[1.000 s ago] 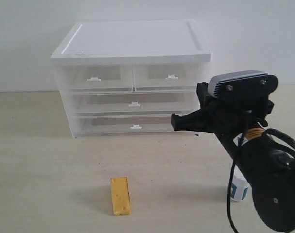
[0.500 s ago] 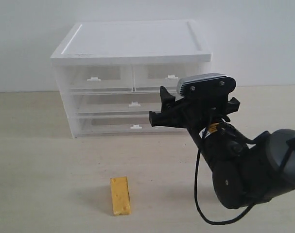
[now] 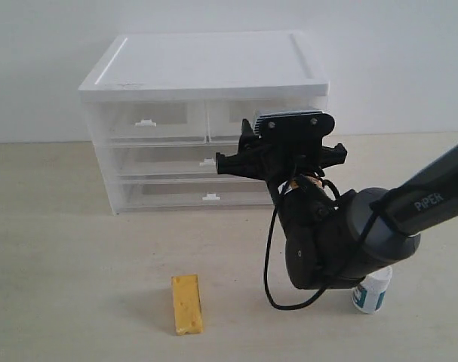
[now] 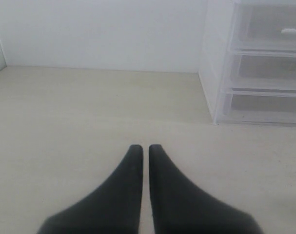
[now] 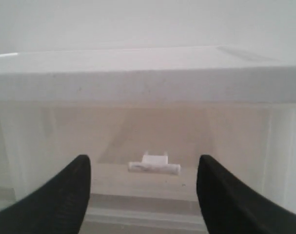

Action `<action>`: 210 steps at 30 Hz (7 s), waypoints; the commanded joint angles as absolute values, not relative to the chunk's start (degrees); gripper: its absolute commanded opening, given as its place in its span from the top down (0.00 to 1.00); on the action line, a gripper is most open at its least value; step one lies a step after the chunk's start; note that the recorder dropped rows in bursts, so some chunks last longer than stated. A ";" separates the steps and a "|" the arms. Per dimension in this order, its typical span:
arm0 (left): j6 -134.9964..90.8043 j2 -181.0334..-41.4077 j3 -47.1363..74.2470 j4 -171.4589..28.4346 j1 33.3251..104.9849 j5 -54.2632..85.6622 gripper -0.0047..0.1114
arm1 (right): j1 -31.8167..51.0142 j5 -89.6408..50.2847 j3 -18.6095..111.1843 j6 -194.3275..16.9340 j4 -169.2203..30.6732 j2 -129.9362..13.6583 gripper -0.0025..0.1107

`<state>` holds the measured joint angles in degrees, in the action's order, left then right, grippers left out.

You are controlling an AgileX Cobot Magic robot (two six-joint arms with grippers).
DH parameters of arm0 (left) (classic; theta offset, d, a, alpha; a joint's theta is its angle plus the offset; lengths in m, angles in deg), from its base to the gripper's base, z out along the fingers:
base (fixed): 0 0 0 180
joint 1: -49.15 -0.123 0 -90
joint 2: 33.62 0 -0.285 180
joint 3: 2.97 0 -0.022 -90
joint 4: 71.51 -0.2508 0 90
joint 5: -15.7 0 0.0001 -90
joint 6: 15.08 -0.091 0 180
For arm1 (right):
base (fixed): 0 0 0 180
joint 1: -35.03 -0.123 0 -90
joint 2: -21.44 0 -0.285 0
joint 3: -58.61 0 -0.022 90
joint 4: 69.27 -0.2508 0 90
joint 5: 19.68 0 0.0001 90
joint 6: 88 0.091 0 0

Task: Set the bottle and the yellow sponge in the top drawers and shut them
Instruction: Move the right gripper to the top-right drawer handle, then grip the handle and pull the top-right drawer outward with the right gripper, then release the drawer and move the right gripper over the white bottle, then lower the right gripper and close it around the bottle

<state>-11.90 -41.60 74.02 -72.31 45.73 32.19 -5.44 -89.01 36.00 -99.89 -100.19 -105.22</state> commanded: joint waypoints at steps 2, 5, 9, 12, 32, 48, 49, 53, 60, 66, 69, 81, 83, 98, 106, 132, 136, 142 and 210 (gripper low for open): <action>-12.11 -41.41 74.25 -71.94 45.58 32.04 0.92 | -5.46 -89.64 39.09 -102.10 -102.49 -107.73 0.46; -12.11 -41.41 74.25 -71.94 45.58 32.04 0.92 | -5.46 -89.64 40.19 -102.27 -103.71 -108.76 0.46; -12.11 -41.41 74.25 -71.94 45.58 32.04 0.92 | -5.46 -89.64 41.30 -103.66 -103.71 -109.07 0.46; -12.11 -41.41 74.25 -71.94 45.58 32.04 0.92 | -5.46 -89.64 42.36 -105.40 -104.44 -109.07 0.46; -12.11 -41.41 74.25 -71.94 45.58 32.04 0.92 | -3.84 -89.64 43.22 -101.54 -106.26 -109.07 0.98; -12.11 -41.41 74.25 -71.94 45.58 32.04 0.92 | -9.59 -89.64 40.28 -110.11 -112.40 -107.08 0.98; -12.11 -41.41 74.25 -71.94 45.58 32.04 0.92 | -10.20 -89.64 39.22 -110.21 -112.40 -106.38 0.98; -12.11 -41.41 74.25 -71.94 45.58 32.04 0.92 | -12.25 -89.64 34.86 -110.21 -113.89 -103.27 0.98; -12.11 -41.41 74.25 -71.94 45.58 32.04 0.92 | -15.35 -89.64 27.84 -110.21 -115.84 -97.78 0.98; -12.11 -41.41 74.25 -71.94 45.58 32.04 0.92 | -18.15 -89.64 24.66 -110.50 -117.23 -94.96 0.98; -12.11 -41.41 74.25 -71.94 45.58 32.04 0.92 | -19.52 -89.64 24.56 -110.81 -119.79 -94.45 0.98; -12.11 -41.41 74.25 -71.94 45.58 32.04 0.92 | -22.89 -89.64 24.56 -111.35 -126.90 -94.23 0.39; -12.11 -41.41 74.25 -71.94 45.58 32.04 0.92 | -24.01 -89.64 24.35 -112.94 -129.64 -94.23 0.30; -12.11 -41.41 74.25 -71.94 45.58 32.04 0.92 | -34.17 -76.95 14.56 -128.26 -133.16 -79.52 0.63; -12.11 -41.41 74.25 -71.94 45.58 32.04 0.92 | -33.04 -56.95 14.56 -144.39 -133.39 -69.32 0.98; -12.11 -41.41 74.25 -71.94 45.58 32.04 0.92 | -5.42 40.06 33.64 -108.31 -78.08 -61.86 0.98; -12.11 -41.41 74.25 -71.94 45.58 32.04 0.92 | -5.42 47.50 37.77 -107.39 -68.14 -61.86 0.98; -12.11 -41.41 74.25 -71.94 45.58 32.04 0.92 | -0.24 48.60 40.61 -112.65 -66.06 -61.86 0.98; -12.11 -41.41 74.25 -71.94 45.58 32.04 0.92 | 16.46 18.27 40.69 -124.78 -74.09 -88.99 0.45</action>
<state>-11.90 -41.60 74.02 -72.31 45.73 32.19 16.11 18.91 40.31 -124.43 -74.42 -89.00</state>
